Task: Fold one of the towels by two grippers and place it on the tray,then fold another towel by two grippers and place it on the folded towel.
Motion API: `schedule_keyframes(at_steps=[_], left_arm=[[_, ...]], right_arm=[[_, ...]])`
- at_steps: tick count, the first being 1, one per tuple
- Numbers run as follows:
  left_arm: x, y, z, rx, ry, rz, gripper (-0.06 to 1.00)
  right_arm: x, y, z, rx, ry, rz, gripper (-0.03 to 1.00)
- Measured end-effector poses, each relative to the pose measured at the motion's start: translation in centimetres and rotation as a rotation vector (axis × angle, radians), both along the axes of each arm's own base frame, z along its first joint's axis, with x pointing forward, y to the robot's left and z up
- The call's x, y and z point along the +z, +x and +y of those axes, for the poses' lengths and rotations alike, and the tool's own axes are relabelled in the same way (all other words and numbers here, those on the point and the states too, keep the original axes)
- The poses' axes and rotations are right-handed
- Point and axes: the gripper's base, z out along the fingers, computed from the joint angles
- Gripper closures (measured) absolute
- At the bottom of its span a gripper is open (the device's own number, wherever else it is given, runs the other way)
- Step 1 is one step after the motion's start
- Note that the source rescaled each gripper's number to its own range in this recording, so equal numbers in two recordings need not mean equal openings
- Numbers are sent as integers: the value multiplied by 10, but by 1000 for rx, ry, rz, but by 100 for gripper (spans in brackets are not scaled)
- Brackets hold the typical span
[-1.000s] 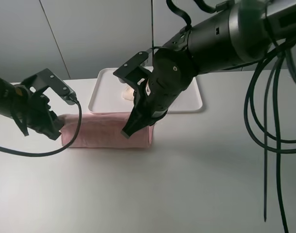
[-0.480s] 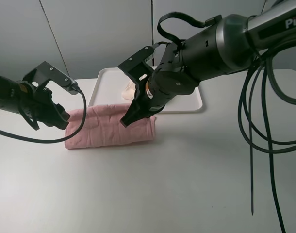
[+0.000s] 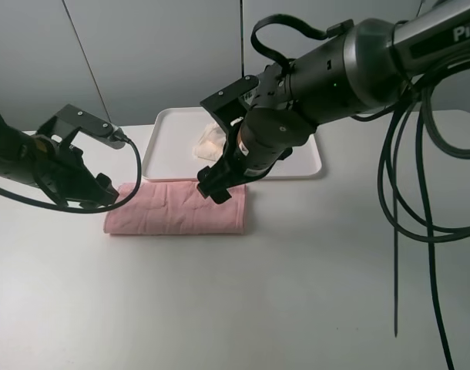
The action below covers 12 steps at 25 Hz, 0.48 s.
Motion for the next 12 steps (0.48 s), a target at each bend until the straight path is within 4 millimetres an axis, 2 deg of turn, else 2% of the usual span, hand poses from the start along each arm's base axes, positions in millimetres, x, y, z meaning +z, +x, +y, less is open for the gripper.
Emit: schedule_keyframes(at_steps=[6, 12], left_arm=[[-8, 28, 13, 250, -48, 269, 4], [4, 57, 8, 354, -104, 296, 4]], right_arm=[[16, 10, -2, -38, 37, 140, -3], [23, 7, 0, -13, 63, 285, -3]])
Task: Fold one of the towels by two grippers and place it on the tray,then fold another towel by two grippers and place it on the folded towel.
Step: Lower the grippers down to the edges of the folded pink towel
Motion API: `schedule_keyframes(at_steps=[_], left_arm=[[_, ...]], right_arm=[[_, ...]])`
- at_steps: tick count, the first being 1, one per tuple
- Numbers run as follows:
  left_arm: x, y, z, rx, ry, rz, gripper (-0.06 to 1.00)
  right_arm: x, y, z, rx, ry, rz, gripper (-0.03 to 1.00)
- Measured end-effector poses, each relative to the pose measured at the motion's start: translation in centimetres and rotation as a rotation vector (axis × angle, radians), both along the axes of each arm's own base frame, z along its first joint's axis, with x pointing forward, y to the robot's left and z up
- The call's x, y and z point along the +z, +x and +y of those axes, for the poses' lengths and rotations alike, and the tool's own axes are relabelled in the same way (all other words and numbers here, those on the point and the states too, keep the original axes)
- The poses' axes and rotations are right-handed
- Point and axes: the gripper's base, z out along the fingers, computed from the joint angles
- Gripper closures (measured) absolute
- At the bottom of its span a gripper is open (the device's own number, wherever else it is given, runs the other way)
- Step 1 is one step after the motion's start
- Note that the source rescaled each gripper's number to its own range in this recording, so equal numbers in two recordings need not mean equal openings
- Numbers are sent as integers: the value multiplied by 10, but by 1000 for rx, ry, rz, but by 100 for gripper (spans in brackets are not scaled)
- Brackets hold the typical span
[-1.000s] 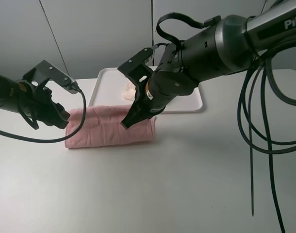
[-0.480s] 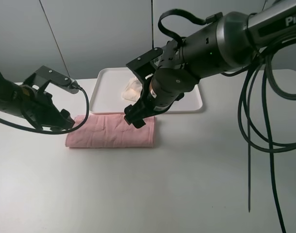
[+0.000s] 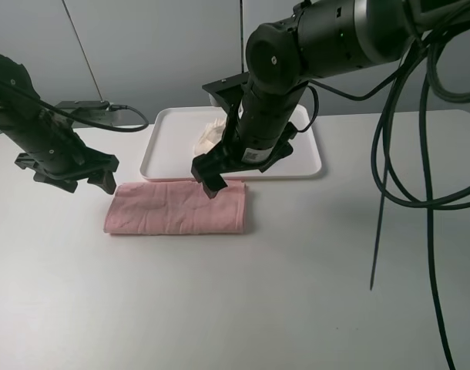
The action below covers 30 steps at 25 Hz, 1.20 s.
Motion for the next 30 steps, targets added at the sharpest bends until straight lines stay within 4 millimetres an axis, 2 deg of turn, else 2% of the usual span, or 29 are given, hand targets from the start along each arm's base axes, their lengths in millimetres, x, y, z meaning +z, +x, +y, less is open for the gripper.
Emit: schedule_keyframes(at_steps=[3, 7, 20, 25, 30], left_arm=[[1, 11, -3, 13, -10, 40, 4], [-10, 21, -5, 26, -7, 119, 4], [-52, 23, -3, 66, 34, 230, 4], [-53, 23, -3, 66, 34, 230, 4], [-53, 24, -2, 57, 45, 228, 4]], right_arm=[[-6, 1, -3, -16, -14, 86, -3], [-17, 4, -4, -27, -40, 155, -3], [-18, 5, -3, -30, -25, 157, -3], [-16, 12, 0, -59, 2, 139, -3], [-28, 28, 13, -92, -20, 186, -3]])
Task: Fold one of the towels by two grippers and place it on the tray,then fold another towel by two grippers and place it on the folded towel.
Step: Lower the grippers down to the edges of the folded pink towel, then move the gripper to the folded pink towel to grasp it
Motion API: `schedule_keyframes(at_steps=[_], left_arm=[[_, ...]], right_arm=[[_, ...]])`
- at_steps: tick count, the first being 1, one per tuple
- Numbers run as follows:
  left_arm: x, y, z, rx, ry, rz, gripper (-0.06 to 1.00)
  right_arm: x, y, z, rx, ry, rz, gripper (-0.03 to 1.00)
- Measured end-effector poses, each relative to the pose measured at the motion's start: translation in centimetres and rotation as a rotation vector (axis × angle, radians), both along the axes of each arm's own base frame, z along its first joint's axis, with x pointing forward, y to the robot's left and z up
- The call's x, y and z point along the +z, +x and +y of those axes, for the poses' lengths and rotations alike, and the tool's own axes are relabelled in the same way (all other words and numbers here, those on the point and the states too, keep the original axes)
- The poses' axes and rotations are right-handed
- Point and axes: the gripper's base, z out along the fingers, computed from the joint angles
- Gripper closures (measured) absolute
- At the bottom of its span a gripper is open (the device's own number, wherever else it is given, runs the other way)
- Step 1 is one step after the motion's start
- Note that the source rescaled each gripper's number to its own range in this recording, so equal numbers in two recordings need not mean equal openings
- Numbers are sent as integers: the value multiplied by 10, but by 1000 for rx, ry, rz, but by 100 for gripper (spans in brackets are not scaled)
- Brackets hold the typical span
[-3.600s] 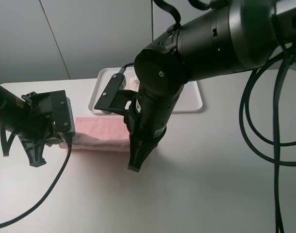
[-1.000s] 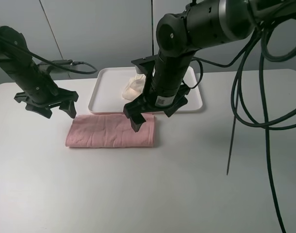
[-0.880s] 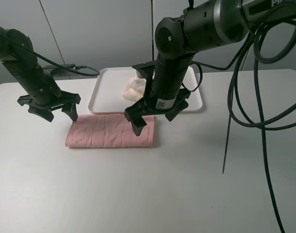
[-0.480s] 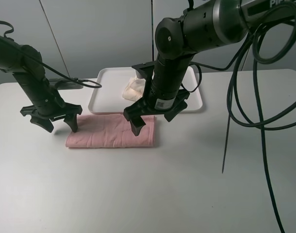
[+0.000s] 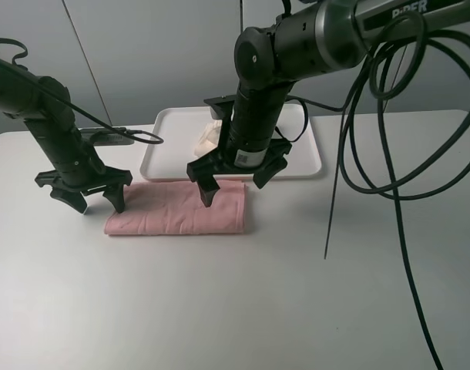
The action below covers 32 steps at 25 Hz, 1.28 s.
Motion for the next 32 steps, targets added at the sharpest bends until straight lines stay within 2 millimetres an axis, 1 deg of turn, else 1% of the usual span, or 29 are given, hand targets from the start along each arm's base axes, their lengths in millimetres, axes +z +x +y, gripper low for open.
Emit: schedule_keyframes(at_steps=[2, 6, 15, 21, 28, 30, 31, 32], left_arm=[[0, 0, 0, -4, 4, -1, 4], [0, 0, 1, -9, 10, 0, 4], [1, 1, 1, -15, 15, 0, 4], [0, 0, 2, -19, 20, 5, 4], [0, 0, 2, -24, 26, 5, 4], [0, 0, 2, -27, 29, 6, 4], [0, 0, 2, -27, 29, 6, 4], [0, 0, 2, -27, 29, 6, 4]], right_arm=[[-4, 8, 5, -16, -17, -5, -3], [-18, 18, 2, -73, -96, -16, -3], [-52, 20, -1, -117, -173, 28, -3], [-60, 20, -1, -131, -180, 45, -3], [-64, 21, 1, -146, -173, 63, -3], [-65, 21, 1, -148, -171, 67, 0], [-66, 20, 1, -150, -170, 70, 4], [-66, 20, 1, -153, -166, 71, 10]])
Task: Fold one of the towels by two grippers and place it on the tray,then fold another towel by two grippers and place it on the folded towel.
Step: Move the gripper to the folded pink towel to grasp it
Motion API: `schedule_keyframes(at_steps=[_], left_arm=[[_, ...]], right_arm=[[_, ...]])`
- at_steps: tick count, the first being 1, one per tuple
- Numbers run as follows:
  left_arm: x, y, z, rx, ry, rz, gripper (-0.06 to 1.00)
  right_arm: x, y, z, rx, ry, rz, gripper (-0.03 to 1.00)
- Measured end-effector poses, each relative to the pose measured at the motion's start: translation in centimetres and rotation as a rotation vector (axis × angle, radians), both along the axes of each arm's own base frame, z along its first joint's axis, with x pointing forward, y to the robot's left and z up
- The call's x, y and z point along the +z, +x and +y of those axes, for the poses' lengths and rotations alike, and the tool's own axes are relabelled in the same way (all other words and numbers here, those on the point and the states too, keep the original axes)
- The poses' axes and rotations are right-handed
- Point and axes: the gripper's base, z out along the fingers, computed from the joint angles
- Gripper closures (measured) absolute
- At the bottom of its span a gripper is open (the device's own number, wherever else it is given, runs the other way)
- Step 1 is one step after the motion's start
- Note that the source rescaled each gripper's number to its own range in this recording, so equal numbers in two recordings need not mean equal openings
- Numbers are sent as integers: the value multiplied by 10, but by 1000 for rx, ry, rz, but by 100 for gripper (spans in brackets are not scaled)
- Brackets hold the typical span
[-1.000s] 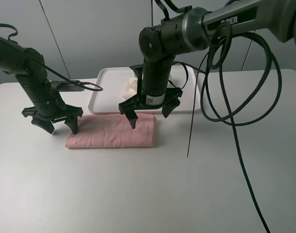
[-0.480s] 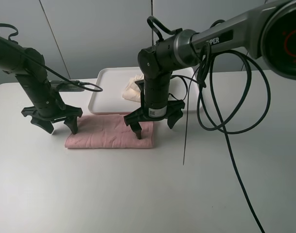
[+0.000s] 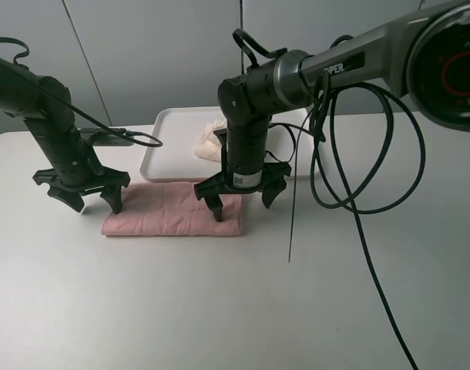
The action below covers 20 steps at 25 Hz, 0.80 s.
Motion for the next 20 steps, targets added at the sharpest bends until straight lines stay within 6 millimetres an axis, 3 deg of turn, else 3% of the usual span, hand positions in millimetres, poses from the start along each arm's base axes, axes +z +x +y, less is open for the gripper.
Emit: schedule_keyframes(at_steps=[7, 16, 20], left_arm=[[0, 0, 0, 0, 0, 0, 4], [0, 0, 0, 0, 0, 0, 4], [0, 0, 0, 0, 0, 0, 4]], right_arm=[[-1, 1, 6, -25, 53, -12, 51], [-1, 2, 7, -33, 70, -18, 60], [-1, 1, 10, -43, 89, -18, 82]])
